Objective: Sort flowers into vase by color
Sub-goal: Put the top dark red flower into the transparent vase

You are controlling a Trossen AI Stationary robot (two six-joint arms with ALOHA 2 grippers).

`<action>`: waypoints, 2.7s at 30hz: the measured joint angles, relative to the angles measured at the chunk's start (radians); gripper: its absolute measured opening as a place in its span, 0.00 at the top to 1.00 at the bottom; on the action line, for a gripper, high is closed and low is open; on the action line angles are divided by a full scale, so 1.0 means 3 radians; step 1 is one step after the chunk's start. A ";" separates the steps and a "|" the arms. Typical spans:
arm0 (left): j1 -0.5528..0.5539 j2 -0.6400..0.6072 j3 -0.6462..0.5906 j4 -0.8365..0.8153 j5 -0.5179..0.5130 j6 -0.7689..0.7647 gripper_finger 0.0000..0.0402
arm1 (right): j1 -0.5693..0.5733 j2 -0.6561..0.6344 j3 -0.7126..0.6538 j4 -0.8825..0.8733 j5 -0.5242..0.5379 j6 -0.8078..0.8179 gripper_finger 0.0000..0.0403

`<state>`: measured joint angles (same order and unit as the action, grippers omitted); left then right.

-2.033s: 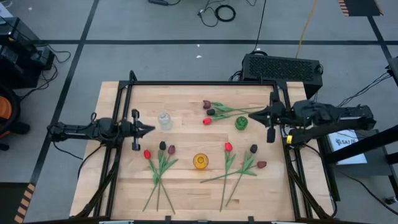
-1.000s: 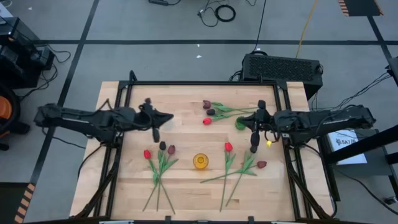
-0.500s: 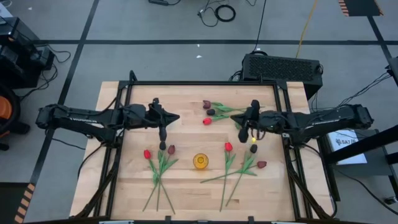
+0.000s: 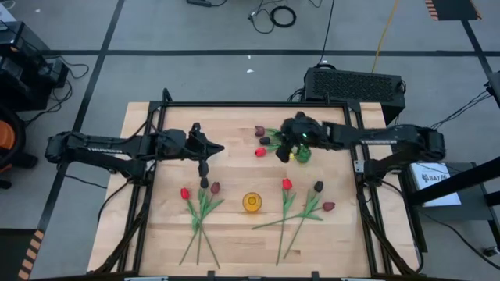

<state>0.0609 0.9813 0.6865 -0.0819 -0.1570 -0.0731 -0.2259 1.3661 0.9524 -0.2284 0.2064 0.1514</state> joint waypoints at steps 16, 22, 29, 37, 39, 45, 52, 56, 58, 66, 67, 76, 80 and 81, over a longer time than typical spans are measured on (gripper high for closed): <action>0.0063 -0.0018 0.0001 -0.0111 0.0020 0.0001 0.96 | -0.0250 0.0791 0.0908 -0.0749 -0.0255 -0.0334 1.00; 0.0060 -0.0018 0.0001 -0.0110 0.0174 -0.0001 0.96 | -0.0408 0.0845 0.0950 -0.1161 -0.0261 -0.0284 1.00; 0.0052 -0.0018 0.0001 -0.0109 0.0250 -0.0003 0.96 | -0.0552 0.0961 0.0954 -0.1420 -0.0272 -0.0386 0.93; 0.0004 -0.0011 -0.0026 -0.0119 0.0250 -0.0117 0.96 | -0.0569 0.1275 0.0951 -0.1179 -0.0272 -0.0408 0.86; -0.0017 -0.0010 -0.0033 -0.0122 0.0252 -0.0117 0.96 | -0.0574 0.1330 0.0951 -0.0984 -0.0272 -0.0508 0.84; -0.0037 -0.0010 -0.0039 -0.0109 0.0253 -0.0156 0.96 | -0.0671 0.1440 0.0951 -0.0730 -0.0352 -0.0792 0.80; -0.0037 -0.0010 -0.0042 -0.0106 0.0252 -0.0149 0.96 | -0.0851 0.1591 0.0949 -0.0670 -0.0549 -0.0897 0.73; -0.0037 -0.0010 -0.0042 -0.0107 0.0252 -0.0144 0.96 | -0.0859 0.1685 0.0949 -0.0625 -0.0555 -0.1001 0.70; -0.0037 -0.0010 -0.0042 -0.0107 0.0250 -0.0094 0.96 | -0.0859 0.1732 0.0949 -0.0547 -0.0584 -0.1076 0.69; -0.0037 -0.0010 -0.0043 -0.0107 0.0249 -0.0054 0.96 | -0.0918 0.1821 0.0948 -0.0372 -0.0778 -0.1181 0.69; -0.0037 -0.0010 -0.0043 -0.0108 0.0249 -0.0053 0.96 | -0.0927 0.1821 0.0949 -0.0372 -0.0776 -0.1192 0.69; -0.0031 -0.0010 -0.0043 -0.0107 0.0248 0.0025 0.96 | -0.1130 0.1848 0.0947 -0.0395 -0.0893 -0.1244 0.69; -0.0029 -0.0010 -0.0045 -0.0107 0.0247 0.0031 0.96 | -0.1105 0.1892 0.0950 -0.0317 -0.0973 -0.1240 0.69; -0.0029 -0.0010 -0.0044 -0.0107 0.0247 0.0032 0.96 | -0.1099 0.1926 0.0950 -0.0295 -0.0971 -0.1239 0.69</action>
<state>0.0521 0.9783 0.6733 -0.1139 -0.0830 -0.0635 -0.5556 1.9440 1.2373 -0.3170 -0.0848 -0.2203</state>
